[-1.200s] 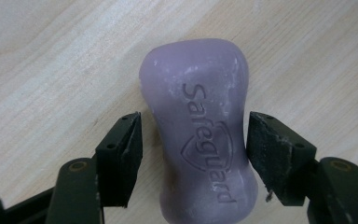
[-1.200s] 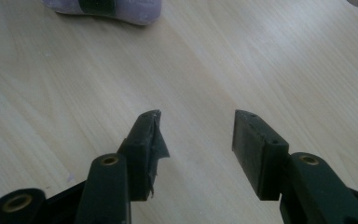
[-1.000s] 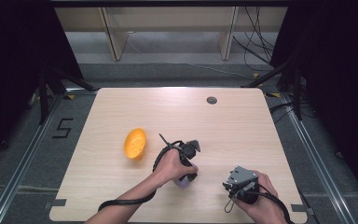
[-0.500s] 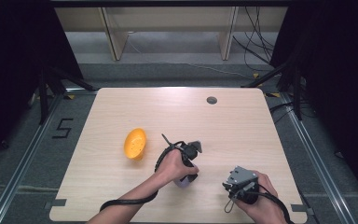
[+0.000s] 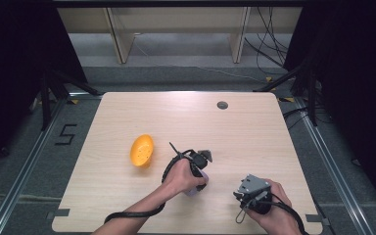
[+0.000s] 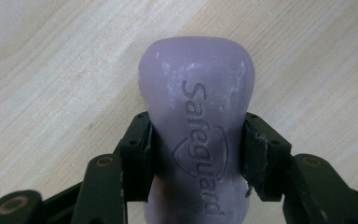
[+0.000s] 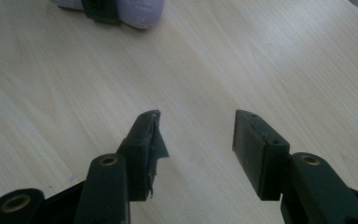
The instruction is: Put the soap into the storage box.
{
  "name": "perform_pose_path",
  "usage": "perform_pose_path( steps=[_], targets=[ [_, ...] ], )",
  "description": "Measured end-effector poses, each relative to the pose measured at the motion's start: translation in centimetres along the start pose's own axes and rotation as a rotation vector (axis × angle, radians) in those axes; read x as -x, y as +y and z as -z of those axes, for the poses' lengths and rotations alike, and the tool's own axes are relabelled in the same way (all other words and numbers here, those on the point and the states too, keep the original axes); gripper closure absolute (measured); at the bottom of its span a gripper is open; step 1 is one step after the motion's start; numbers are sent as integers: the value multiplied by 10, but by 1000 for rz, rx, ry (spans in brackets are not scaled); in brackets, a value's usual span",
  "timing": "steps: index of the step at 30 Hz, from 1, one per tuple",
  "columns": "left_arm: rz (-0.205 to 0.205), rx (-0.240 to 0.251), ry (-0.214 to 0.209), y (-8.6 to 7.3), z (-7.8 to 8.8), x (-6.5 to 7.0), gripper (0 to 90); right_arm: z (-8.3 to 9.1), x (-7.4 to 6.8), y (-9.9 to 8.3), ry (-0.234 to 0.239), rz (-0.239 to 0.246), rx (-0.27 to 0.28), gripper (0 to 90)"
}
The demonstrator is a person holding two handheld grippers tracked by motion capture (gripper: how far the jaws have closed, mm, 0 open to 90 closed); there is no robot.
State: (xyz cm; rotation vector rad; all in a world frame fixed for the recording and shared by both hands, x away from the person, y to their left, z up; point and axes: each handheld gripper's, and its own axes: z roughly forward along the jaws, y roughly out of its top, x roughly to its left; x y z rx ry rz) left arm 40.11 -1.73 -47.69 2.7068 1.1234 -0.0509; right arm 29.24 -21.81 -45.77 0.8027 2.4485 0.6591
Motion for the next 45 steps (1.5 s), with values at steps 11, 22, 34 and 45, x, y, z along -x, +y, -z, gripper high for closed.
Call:
perform_pose_path(
  steps=[11, 22, 34, 45],
  targets=[
    [6, 39, -15, -5, 1, -2, 494, 0, 0, 0, 1, 1, 1, 515],
    [7, 76, -25, -9, 2, 1, 494, 0, 0, 0, 1, 6, 4, 514],
    [40, 140, -41, -14, 9, -4, 494, 0, -1, 0, 2, -4, 0, 513],
    [47, 191, -41, -18, 17, -9, 494, 0, -1, 0, 1, -7, 0, 512]
  ],
)
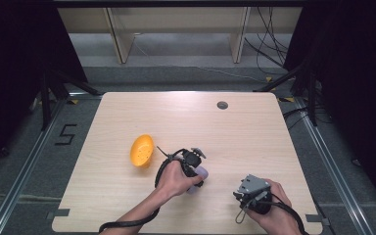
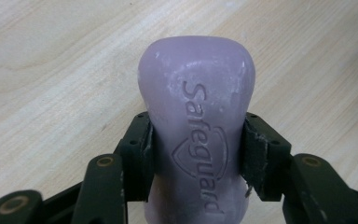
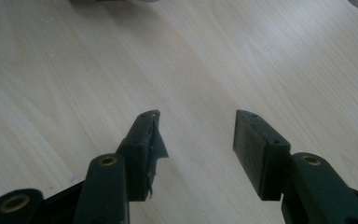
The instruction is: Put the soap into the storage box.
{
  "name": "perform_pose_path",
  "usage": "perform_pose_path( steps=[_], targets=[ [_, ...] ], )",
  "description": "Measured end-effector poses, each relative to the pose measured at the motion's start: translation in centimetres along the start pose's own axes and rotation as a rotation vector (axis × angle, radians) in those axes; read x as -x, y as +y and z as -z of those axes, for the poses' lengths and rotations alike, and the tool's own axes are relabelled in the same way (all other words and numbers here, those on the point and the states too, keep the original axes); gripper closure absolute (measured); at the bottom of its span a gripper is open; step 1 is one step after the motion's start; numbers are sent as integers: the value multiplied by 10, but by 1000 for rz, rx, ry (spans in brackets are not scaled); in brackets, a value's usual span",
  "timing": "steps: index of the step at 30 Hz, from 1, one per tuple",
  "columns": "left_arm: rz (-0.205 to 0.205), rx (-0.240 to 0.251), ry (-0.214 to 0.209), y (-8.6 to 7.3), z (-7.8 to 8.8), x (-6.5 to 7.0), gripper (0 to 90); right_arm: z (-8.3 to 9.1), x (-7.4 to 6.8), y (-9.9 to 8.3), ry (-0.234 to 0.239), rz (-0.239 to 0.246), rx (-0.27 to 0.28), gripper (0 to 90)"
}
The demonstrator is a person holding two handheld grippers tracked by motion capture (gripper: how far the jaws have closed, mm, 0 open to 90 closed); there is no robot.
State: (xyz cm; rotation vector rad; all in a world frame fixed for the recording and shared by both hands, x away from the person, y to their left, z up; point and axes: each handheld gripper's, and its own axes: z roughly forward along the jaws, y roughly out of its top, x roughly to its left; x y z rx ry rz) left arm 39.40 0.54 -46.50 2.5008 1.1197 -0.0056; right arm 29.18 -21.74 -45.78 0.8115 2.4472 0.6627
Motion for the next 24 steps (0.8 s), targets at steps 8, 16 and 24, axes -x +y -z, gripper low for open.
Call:
perform_pose_path(
  steps=[8, 16, 24],
  targets=[
    [41, 37, 6, -2, 8, -3, 494, 0, 0, 0, 1, 3, 0, 511],
    [85, 48, 3, -5, 13, -8, 494, 0, 0, 0, 2, 2, 0, 511],
    [108, 61, -2, -7, 18, -12, 494, -1, 1, 0, 3, 4, 3, 510]
  ],
)
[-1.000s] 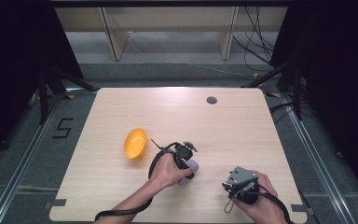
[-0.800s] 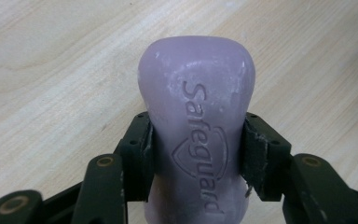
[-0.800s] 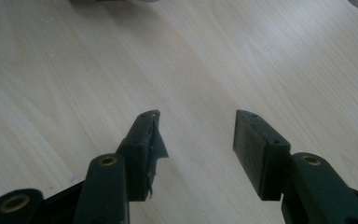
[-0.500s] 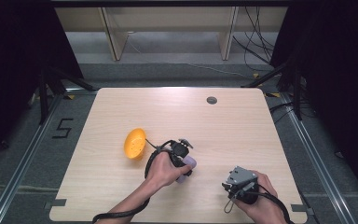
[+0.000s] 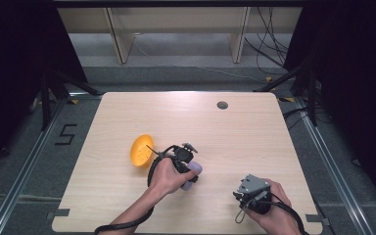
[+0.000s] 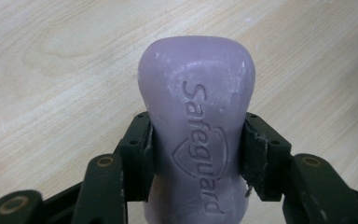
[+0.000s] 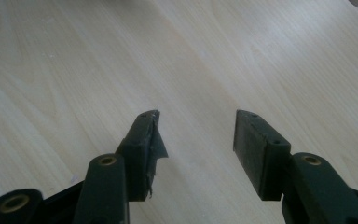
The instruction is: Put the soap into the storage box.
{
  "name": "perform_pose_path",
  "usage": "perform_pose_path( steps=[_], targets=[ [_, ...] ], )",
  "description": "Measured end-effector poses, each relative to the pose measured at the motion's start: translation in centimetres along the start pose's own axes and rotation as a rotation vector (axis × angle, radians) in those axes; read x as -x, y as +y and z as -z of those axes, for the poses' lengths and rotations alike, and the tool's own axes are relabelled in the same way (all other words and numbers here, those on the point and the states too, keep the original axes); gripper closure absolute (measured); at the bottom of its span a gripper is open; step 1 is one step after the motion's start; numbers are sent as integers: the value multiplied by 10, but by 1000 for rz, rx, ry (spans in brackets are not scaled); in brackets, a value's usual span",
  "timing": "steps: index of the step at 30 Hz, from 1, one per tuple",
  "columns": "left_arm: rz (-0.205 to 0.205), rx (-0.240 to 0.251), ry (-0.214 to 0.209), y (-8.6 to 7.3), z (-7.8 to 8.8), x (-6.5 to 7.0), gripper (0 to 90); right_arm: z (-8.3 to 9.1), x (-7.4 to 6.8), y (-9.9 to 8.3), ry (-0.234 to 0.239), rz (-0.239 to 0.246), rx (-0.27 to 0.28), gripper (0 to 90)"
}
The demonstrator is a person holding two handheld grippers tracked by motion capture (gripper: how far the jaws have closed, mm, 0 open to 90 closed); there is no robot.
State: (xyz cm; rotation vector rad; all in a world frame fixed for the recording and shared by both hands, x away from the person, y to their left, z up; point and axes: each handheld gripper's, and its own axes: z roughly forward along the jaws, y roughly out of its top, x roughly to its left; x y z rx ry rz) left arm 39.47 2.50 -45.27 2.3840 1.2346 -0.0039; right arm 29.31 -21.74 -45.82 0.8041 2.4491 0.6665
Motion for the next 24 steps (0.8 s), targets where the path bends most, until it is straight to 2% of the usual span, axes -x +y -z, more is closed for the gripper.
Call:
perform_pose_path(
  steps=[1, 3, 4, 5, 6, 8, 9, 10, 11, 13, 15, 16, 17, 18, 19, 20, 21, 24],
  targets=[
    [17, 6, 0, -1, 1, 0, 494, 0, 0, 0, -1, -1, 0, 510],
    [-4, 5, 7, 0, 2, -2, 494, 0, -1, 0, 0, -3, -1, 510],
    [24, 12, 6, -1, 2, -1, 494, 0, -1, 0, 0, -3, -1, 510],
    [4, 9, 10, -1, 4, -4, 494, 0, -1, 0, 0, -3, -1, 510],
    [4, 9, 10, -1, 4, -4, 494, 0, -1, 0, 0, -3, -1, 510],
    [33, 9, 5, -1, 5, -5, 494, 0, 0, 0, -1, -3, 0, 510],
    [34, 12, 11, -2, 6, -5, 494, 1, 0, 0, -1, -2, -3, 510],
    [6, 10, 19, -1, 7, -8, 494, 1, 0, 0, -1, -2, -3, 510],
    [31, 14, 12, -2, 7, -7, 494, 1, 0, 0, 0, -3, -3, 510],
    [21, 15, 17, -2, 9, -9, 494, 0, 0, 0, -3, 7, 0, 509],
    [41, 18, 12, -2, 10, -10, 494, 1, 0, 0, -2, 7, 0, 509],
    [31, 19, 15, -2, 11, -11, 494, 1, 0, 0, -3, 8, 1, 508],
    [1, 20, 12, -2, 12, -15, 494, 1, 0, 0, -1, 8, 1, 509],
    [1, 20, 12, -2, 12, -15, 494, 1, 0, 0, -1, 6, 0, 508],
    [21, 25, 24, -2, 14, -14, 494, 1, 0, 0, -1, 6, 1, 508],
    [21, 25, 24, -2, 14, -14, 494, 1, 0, 0, -2, 5, 1, 508],
    [49, 29, 19, -3, 15, -14, 494, 1, 0, 0, -2, 5, 1, 508],
    [54, 27, 21, -3, 16, -15, 494, 1, 0, 0, -2, 5, 1, 508]
  ],
)
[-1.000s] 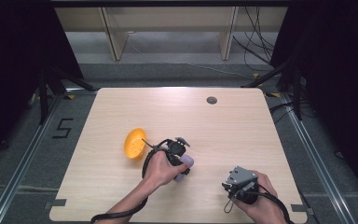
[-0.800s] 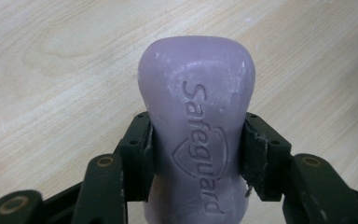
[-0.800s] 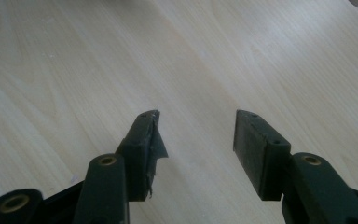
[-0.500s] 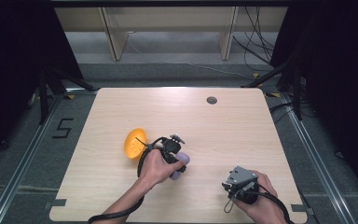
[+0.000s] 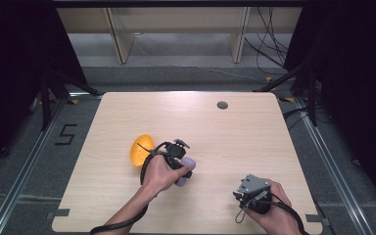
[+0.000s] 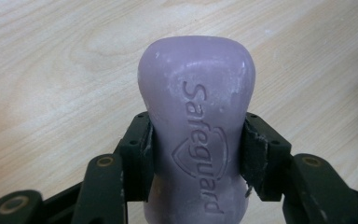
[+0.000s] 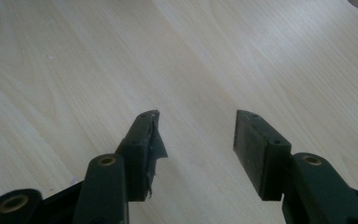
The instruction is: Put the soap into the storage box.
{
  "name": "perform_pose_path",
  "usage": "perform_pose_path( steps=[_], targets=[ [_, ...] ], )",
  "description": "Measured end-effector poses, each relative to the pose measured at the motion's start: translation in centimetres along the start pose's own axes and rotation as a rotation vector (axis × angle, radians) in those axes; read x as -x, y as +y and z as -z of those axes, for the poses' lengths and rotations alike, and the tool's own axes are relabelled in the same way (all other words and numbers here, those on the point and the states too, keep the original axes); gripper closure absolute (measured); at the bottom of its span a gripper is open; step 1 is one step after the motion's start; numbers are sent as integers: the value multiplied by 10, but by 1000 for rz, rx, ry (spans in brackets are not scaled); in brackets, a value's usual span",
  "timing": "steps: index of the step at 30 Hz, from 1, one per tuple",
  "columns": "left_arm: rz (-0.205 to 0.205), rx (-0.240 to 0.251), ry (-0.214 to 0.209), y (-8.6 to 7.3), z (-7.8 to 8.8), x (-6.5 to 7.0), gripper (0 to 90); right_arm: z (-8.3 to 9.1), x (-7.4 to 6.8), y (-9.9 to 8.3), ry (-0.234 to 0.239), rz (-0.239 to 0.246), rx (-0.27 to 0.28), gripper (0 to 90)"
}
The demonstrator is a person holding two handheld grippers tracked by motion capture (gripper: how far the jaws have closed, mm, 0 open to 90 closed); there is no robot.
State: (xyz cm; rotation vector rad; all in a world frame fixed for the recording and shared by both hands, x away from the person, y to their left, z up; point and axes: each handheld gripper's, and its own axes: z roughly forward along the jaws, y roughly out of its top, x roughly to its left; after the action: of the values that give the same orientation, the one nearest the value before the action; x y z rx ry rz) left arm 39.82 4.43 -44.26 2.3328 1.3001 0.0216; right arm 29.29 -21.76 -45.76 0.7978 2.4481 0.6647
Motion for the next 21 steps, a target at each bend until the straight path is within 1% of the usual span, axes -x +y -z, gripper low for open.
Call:
perform_pose_path(
  steps=[1, 2, 6, 7, 8, 9, 10, 11, 12, 13, 14, 15, 16, 17, 18, 19, 20, 21],
  targets=[
    [-7, -1, 5, 0, 1, -2, 494, 0, 0, 0, 0, 0, 0, 508],
    [0, -2, -3, 0, 1, -2, 494, 0, 0, 0, 0, 0, 0, 508],
    [10, 14, 5, 0, 4, -5, 494, 0, 0, 0, 1, -1, 0, 507],
    [-15, -8, 9, 0, 6, -8, 494, 0, 0, 0, 1, 7, 3, 506],
    [14, 14, 6, -1, 6, -7, 494, 0, 0, 0, 1, 7, 3, 506],
    [-16, 14, 6, 0, 7, -10, 494, 0, 0, 0, 1, 7, 3, 506],
    [-27, 16, 3, 0, 7, -12, 494, 0, 0, 0, 1, 6, 3, 506],
    [-20, 16, 12, 0, 8, -12, 494, 0, 0, 0, 1, 7, 3, 506],
    [-14, 18, 9, 0, 9, -12, 494, 0, 0, 0, 1, 6, 3, 505],
    [-17, 18, 13, 0, 9, -13, 494, 0, 0, 0, 1, 6, 3, 505],
    [-13, 17, 5, 0, 10, -14, 494, 0, 0, 0, 1, 6, 3, 505],
    [-23, 12, 14, 0, 11, -16, 494, 0, 0, 0, 1, 6, 3, 505],
    [-17, 18, 6, -1, 11, -16, 494, 0, 0, 0, 1, 7, 3, 505],
    [-12, 14, 10, 0, 12, -17, 494, 0, 0, 0, 1, 7, 3, 505],
    [-10, 23, 8, -1, 12, -18, 494, 0, 0, 0, 4, -5, 0, 505],
    [5, 24, 20, -1, 13, -17, 494, 0, 0, 0, 1, 6, 3, 505],
    [25, 16, 18, -2, 14, -16, 494, 0, 0, 0, 5, -5, 0, 505],
    [34, 30, 16, -2, 14, -17, 494, 0, 0, 0, 4, -5, 0, 505]
  ],
)
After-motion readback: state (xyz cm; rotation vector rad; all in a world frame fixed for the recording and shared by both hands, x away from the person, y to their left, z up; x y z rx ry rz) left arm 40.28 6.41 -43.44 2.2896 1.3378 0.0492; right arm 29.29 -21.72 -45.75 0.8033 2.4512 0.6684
